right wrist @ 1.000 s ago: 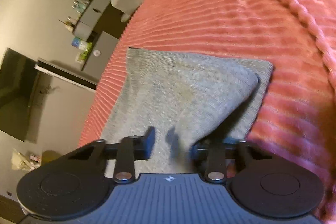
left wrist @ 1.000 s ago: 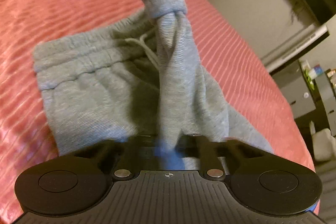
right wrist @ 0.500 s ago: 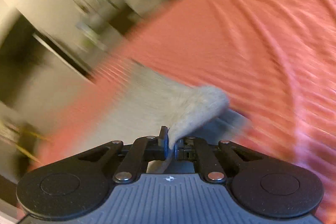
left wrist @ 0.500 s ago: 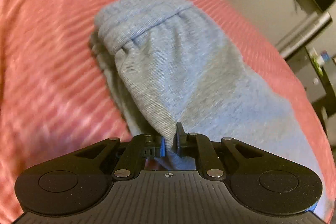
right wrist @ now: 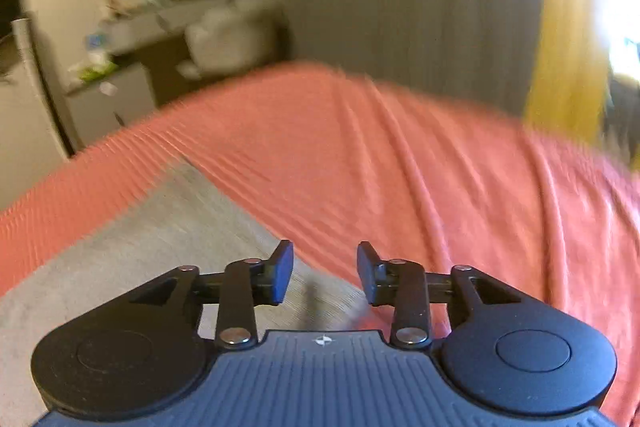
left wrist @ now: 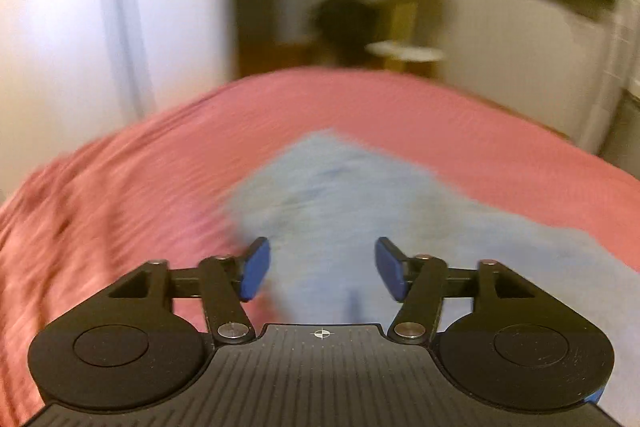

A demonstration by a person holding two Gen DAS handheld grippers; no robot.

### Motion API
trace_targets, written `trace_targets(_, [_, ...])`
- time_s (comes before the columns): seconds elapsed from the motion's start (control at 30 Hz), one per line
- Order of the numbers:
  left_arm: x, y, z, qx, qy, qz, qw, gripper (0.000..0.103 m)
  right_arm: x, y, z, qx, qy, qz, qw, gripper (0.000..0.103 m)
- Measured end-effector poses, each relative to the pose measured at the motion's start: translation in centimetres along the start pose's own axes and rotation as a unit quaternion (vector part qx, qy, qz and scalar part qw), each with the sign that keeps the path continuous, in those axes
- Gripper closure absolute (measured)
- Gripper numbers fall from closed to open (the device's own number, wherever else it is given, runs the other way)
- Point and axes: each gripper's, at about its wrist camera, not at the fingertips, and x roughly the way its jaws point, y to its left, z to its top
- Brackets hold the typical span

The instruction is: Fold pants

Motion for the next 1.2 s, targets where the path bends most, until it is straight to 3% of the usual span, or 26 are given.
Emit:
trace_targets(0.03, [-0.3,-1.9,-0.3,0.029,-0.013,-0.023,0.9992,0.020,-0.9,2.4,-0.2,-0.018,-0.016,0.051,0.998,0.046])
trace_targets(0.1, [0.1,-6.5,-1.1,0.083,-0.037,-0.066,0.9937,0.017,-1.9,7.4,-1.3,-0.071,-0.016,0.151,0.986,0.030])
trace_targets(0.2, [2.0,-12.0,-3.1,0.148,-0.021,-0.119,0.9816,0.017,-2.5,15.6,-4.5,-0.173,0.026,0.319,0.932,0.027])
trace_targets(0.23, [3.0,-13.3,-3.7,0.168,-0.008,-0.130,0.9771,0.017,-2.4,18.0,-5.9,-0.199,0.053,0.370,0.906,0.027])
trace_targets(0.3, [5.7,-15.0,-4.7,0.202,0.017,-0.118,0.9721,0.018,-1.3,20.9,-7.8,-0.230,0.116,0.418,0.871,0.028])
trace_targets(0.33, [6.8,-15.4,-5.0,0.210,0.023,-0.106,0.9716,0.016,-0.4,21.6,-8.5,-0.241,0.147,0.420,0.862,0.029])
trace_targets(0.4, [8.5,-14.4,-5.0,0.192,0.015,-0.101,0.9761,0.008,1.7,20.5,-8.4,-0.222,0.153,0.417,0.868,0.030])
trace_targets(0.47, [9.5,-12.5,-4.3,0.164,0.019,-0.093,0.9820,0.007,4.0,17.9,-6.8,-0.165,0.147,0.396,0.891,0.030])
trace_targets(0.53, [10.6,-11.3,-3.4,0.135,0.027,-0.075,0.9877,0.007,7.0,13.5,-5.1,-0.067,0.161,0.390,0.904,0.046])
trace_targets(0.57, [11.2,-10.8,-2.9,0.126,0.028,-0.048,0.9905,0.007,8.3,11.4,-4.5,-0.016,0.170,0.384,0.907,0.051])
trace_targets(0.6, [10.2,-9.6,-2.5,0.120,0.031,-0.020,0.9920,0.008,9.5,9.1,-3.8,0.033,0.178,0.371,0.911,0.062])
trace_targets(0.63, [10.5,-9.0,-2.0,0.113,0.038,0.006,0.9929,0.008,10.4,7.1,-3.1,0.064,0.178,0.350,0.917,0.063])
trace_targets(0.73, [10.4,-6.1,-0.9,0.071,0.062,0.029,0.9951,0.016,10.5,2.1,-1.5,0.071,0.152,0.213,0.962,0.063])
trace_targets(0.77, [9.9,-5.4,-0.7,0.065,0.065,0.023,0.9955,0.016,10.2,0.9,-1.1,0.068,0.149,0.174,0.971,0.062])
trace_targets(0.8, [9.2,-4.9,-0.7,0.065,0.066,0.017,0.9956,0.016,9.4,-0.8,-0.7,0.074,0.147,0.134,0.977,0.050])
trace_targets(0.83, [8.3,-4.6,-0.8,0.069,0.064,0.010,0.9955,0.015,8.3,-2.3,-0.7,0.083,0.140,0.108,0.981,0.046])
trace_targets(0.9, [5.8,-4.4,-1.4,0.085,0.061,-0.014,0.9944,0.013,6.6,-5.7,-0.9,0.119,0.135,0.087,0.980,0.045])
trace_targets(1.0, [2.9,-5.3,-2.3,0.095,0.059,-0.065,0.9915,0.010,3.6,-10.6,-2.7,0.200,0.138,0.098,0.965,0.045])
trace_targets(1.1, [1.1,-5.5,-4.1,0.058,0.071,-0.124,0.9880,0.009,3.0,-14.4,-4.6,0.291,0.170,0.137,0.931,0.045])
trace_targets(1.2, [1.0,-5.5,-6.1,-0.004,0.126,-0.155,0.9799,0.009,3.3,-14.0,-6.2,0.348,0.197,0.168,0.901,0.046])
